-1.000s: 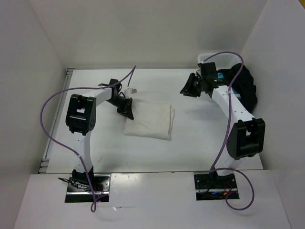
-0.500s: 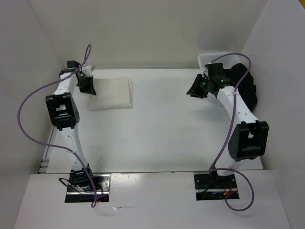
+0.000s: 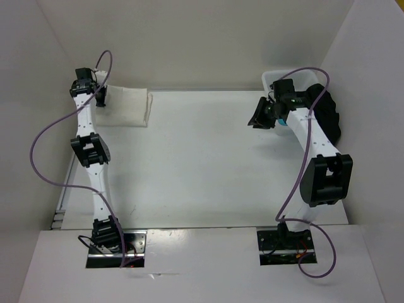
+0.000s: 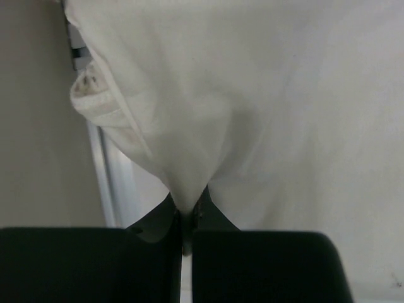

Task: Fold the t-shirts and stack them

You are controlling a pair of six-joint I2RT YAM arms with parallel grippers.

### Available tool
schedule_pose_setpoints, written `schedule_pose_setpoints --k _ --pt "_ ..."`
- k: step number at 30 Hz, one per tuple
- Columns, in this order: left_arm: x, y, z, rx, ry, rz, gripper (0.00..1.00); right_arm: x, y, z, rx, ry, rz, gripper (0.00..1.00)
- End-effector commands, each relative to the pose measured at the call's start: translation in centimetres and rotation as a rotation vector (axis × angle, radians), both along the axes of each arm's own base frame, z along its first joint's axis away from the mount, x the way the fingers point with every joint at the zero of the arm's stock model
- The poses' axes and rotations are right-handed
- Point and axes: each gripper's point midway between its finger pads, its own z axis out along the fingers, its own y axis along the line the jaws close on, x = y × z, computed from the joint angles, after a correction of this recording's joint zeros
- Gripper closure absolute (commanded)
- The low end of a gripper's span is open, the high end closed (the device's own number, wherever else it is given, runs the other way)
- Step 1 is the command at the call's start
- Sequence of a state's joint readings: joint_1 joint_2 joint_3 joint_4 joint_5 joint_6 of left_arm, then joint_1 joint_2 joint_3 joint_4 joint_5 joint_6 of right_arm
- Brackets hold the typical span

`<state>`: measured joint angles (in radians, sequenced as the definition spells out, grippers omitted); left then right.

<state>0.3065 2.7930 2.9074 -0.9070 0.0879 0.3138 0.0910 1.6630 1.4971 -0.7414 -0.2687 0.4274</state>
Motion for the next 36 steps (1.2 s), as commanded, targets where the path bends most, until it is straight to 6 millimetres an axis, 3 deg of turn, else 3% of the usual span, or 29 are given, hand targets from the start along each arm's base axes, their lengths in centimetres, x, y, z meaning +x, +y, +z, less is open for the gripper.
schedule_pose_setpoints --k 1,3,6,9,13,15,25,26,27,31,35,36 --pt "-1.3 3.7 1.3 0.122 0.01 0.049 1.0 0.1 0.2 0.8 -0.027 0.001 0.016 0.66" --pt "-1.6 4.2 0.5 0.086 0.021 0.04 1.0 0.1 0.5 0.5 -0.03 0.012 0.013 0.66" --pt "-1.9 6.1 0.8 0.081 -0.008 0.086 1.0 0.2 1.4 0.3 -0.025 0.018 0.026 0.66" --pt "-2.0 6.5 0.5 0.114 0.003 0.08 1.0 0.3 2.3 0.2 -0.026 0.025 0.047 0.63" --pt "-1.8 6.8 0.4 0.125 -0.004 0.087 0.86 0.4 3.1 -0.1 -0.028 0.036 0.066 0.6" --pt "-1.3 7.0 0.8 0.134 -0.03 0.089 0.75 0.4 3.1 -0.1 -0.028 0.036 0.066 0.59" --pt "1.2 7.9 2.7 0.173 -0.153 0.092 0.74 -0.1 3.2 -0.3 -0.024 0.06 0.071 0.57" --pt "1.8 7.5 3.7 0.183 -0.182 0.084 0.72 -0.1 3.2 -0.3 -0.024 0.06 0.071 0.55" --pt "1.6 7.6 3.1 0.184 -0.166 0.09 0.63 -0.1 3.2 0.0 -0.024 0.06 0.071 0.55" --pt "1.8 8.2 4.1 0.205 -0.193 0.123 0.25 -0.3 3.7 0.0 -0.017 0.061 0.086 0.53" --pt "1.6 8.5 7.3 0.23 -0.24 0.151 0.15 -0.4 4.6 0.1 -0.01 0.06 0.11 0.53" --pt "1.6 8.2 9.0 0.219 -0.272 0.146 0.12 -0.4 4.6 0.1 -0.01 0.06 0.11 0.53"
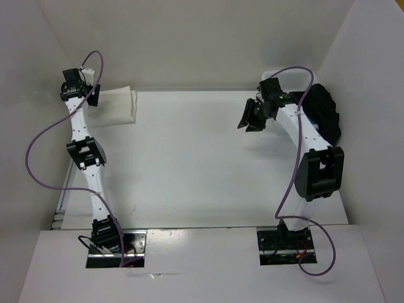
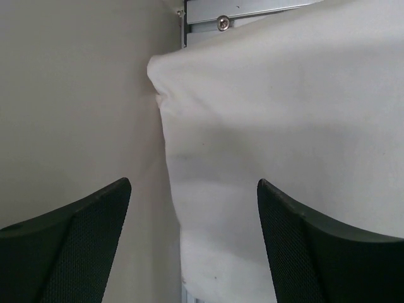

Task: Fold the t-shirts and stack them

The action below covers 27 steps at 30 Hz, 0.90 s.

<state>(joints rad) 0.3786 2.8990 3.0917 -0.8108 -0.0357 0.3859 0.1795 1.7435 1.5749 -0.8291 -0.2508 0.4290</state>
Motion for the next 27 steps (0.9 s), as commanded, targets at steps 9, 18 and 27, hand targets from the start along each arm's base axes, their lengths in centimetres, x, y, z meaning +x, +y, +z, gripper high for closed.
schedule_pose_setpoints --k 9,18,27 --pt "-1.0 -13.0 11.1 -0.068 -0.045 -0.333 0.03 0.5 1.2 2.4 0.018 -0.071 0.027 0.48" --pt "-6.1 -26.5 17.5 -0.287 -0.044 -0.674 0.01 0.3 -4.2 7.4 -0.046 -0.194 -0.1 0.36" --pt "-16.7 -41.1 12.7 -0.415 0.278 -0.971 0.01 5.0 -23.7 11.3 -0.43 -0.229 -0.615 0.0"
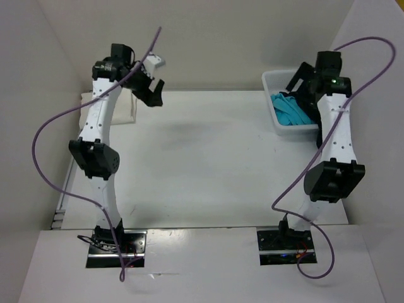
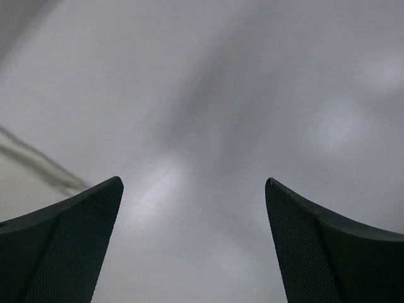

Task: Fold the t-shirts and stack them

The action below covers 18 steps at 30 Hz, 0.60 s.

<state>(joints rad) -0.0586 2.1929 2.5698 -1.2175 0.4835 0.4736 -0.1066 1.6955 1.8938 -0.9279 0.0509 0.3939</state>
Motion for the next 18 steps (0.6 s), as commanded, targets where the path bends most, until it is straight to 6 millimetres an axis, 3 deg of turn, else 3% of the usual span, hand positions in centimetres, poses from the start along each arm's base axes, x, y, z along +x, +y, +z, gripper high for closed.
schedule_pose_setpoints --k 1,2,4,5,6,7,9,14,16,18 --pt "-5.3 -5.3 -3.8 -0.008 0.096 -0.127 0.01 1.1 -7.7 -0.8 -0.167 0.08 -0.23 0.0" --pt "-5.5 -7.6 -5.0 0.009 0.062 -0.161 0.01 1.3 -9.4 -1.2 -0.215 0.107 -0.29 0.0" --pt "-8.3 -8.4 -9.4 0.039 0.187 -0.175 0.01 3.0 -11.2 -3.3 -0.253 0.174 -0.333 0.0" --pt "-8.5 -9.0 -10.2 0.025 0.197 -0.176 0.01 3.4 -12.1 -3.9 -0.262 0.19 -0.363 0.0" --pt "-8.8 -9.3 -11.1 -0.007 0.243 -0.133 0.01 4.3 -12.5 -3.3 -0.265 0.165 -0.386 0.0" --pt "-9.1 -9.5 -12.0 -0.023 0.264 -0.122 0.01 4.9 -13.1 -5.7 -0.286 0.228 -0.397 0.0" --pt "-10.1 -9.9 -14.0 -0.048 0.323 -0.13 0.01 5.4 -15.3 -5.5 -0.32 0.215 -0.467 0.0" --pt "-10.6 -9.2 -16.1 -0.033 0.381 -0.121 0.01 6.2 -17.5 -9.9 -0.316 0.294 -0.491 0.0" --pt "-10.3 -8.5 -16.4 -0.055 0.403 -0.107 0.01 5.5 -18.9 -11.0 -0.321 0.329 -0.516 0.0" --pt "-9.9 -8.2 -16.4 -0.069 0.405 -0.1 0.01 5.7 -18.7 -11.7 -0.305 0.336 -0.512 0.02"
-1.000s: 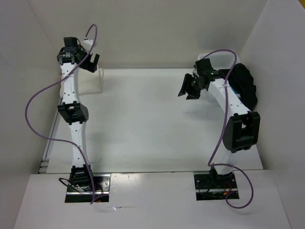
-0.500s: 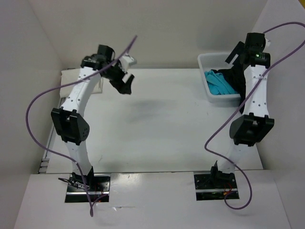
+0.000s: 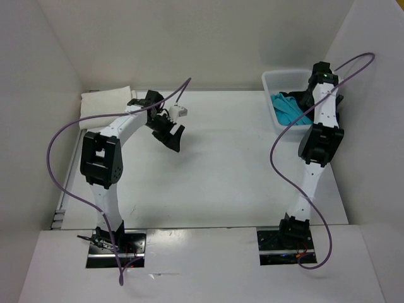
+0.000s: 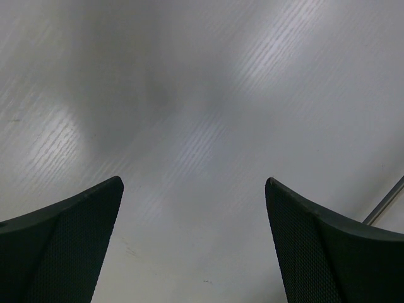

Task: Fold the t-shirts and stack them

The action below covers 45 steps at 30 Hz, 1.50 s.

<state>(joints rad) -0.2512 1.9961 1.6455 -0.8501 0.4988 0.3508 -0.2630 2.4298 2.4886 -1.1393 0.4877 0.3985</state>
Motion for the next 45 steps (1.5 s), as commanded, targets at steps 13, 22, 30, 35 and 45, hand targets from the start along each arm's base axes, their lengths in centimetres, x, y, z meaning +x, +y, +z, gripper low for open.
schedule_pose_setpoints --k 13,22,30,35,45 --pt "1.7 0.5 1.3 -0.065 -0.013 0.032 0.01 0.2 3.1 11.9 -0.099 -0.225 0.026 1.0" --pt "1.7 1.3 4.1 -0.036 -0.097 0.039 0.01 -4.9 11.1 30.4 -0.202 -0.625 0.158 1.0" --pt "2.3 3.3 10.0 -0.054 -0.227 0.086 0.01 -15.4 27.6 45.3 -0.167 -1.022 0.724 1.0" --pt "2.7 7.5 13.4 -0.084 -0.294 0.203 0.01 -22.0 36.4 49.7 0.052 -1.223 1.061 1.0" --pt "2.0 16.9 18.7 -0.029 -0.474 0.442 0.01 -10.3 43.5 31.3 0.128 -0.683 0.996 0.93"
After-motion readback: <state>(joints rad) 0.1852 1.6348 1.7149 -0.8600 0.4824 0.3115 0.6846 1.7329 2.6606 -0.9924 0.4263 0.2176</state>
